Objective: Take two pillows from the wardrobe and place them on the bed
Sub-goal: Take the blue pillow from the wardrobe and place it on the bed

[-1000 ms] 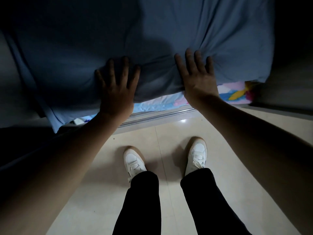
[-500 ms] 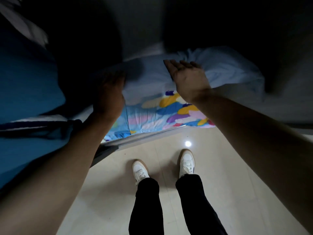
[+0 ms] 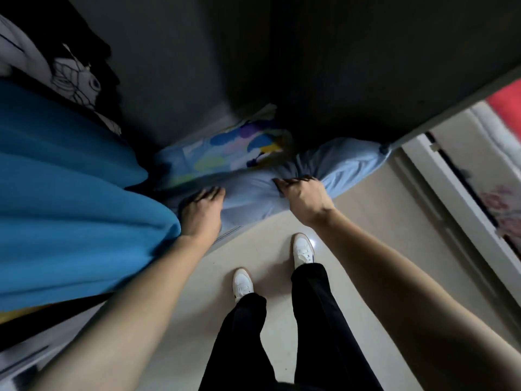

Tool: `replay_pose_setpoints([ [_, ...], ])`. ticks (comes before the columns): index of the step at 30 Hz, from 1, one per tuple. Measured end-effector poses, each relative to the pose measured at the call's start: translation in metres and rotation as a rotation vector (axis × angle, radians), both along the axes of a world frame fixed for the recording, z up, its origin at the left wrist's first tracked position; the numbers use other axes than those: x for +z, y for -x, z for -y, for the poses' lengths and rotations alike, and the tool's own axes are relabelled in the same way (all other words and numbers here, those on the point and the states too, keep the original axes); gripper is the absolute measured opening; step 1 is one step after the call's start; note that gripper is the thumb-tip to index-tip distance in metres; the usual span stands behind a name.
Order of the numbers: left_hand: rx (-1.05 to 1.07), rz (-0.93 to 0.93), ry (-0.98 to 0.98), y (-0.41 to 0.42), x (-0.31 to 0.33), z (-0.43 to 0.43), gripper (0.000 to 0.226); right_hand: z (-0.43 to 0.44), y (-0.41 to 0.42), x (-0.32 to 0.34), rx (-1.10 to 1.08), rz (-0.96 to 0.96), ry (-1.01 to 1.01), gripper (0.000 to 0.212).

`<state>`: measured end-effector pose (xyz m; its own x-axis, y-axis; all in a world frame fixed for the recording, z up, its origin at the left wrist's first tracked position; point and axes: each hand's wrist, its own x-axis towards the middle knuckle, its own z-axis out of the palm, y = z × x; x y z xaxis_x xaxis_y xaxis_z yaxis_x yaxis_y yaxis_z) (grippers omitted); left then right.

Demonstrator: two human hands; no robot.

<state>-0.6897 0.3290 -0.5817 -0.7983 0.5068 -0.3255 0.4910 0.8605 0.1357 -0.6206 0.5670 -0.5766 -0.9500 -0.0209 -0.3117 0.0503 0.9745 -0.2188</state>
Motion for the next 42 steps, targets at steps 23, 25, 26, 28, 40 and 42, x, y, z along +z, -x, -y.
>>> replay_pose_setpoints([
  [23,-0.135,-0.177,0.091,-0.119,0.172,0.002,0.051,0.020,-0.186,0.196,0.014,-0.156,-0.216,0.038],
  [25,-0.161,-0.182,0.068,-0.147,0.181,-0.016,0.054,0.004,-0.219,0.205,0.028,-0.147,-0.253,0.035],
  [26,-0.187,-0.180,0.051,-0.163,0.185,-0.031,0.054,-0.010,-0.239,0.212,0.019,-0.136,-0.265,0.034],
  [28,-0.237,-0.175,0.000,-0.198,0.195,-0.071,0.051,-0.046,-0.283,0.222,-0.025,-0.115,-0.273,0.032],
  [40,-0.656,-0.196,-0.376,-0.361,0.263,-0.335,0.042,-0.241,-0.485,0.251,-0.682,-0.142,-0.090,0.053],
  [42,-0.724,-0.229,-0.418,-0.366,0.274,-0.376,0.041,-0.270,-0.490,0.259,-0.694,-0.027,0.026,0.093],
])
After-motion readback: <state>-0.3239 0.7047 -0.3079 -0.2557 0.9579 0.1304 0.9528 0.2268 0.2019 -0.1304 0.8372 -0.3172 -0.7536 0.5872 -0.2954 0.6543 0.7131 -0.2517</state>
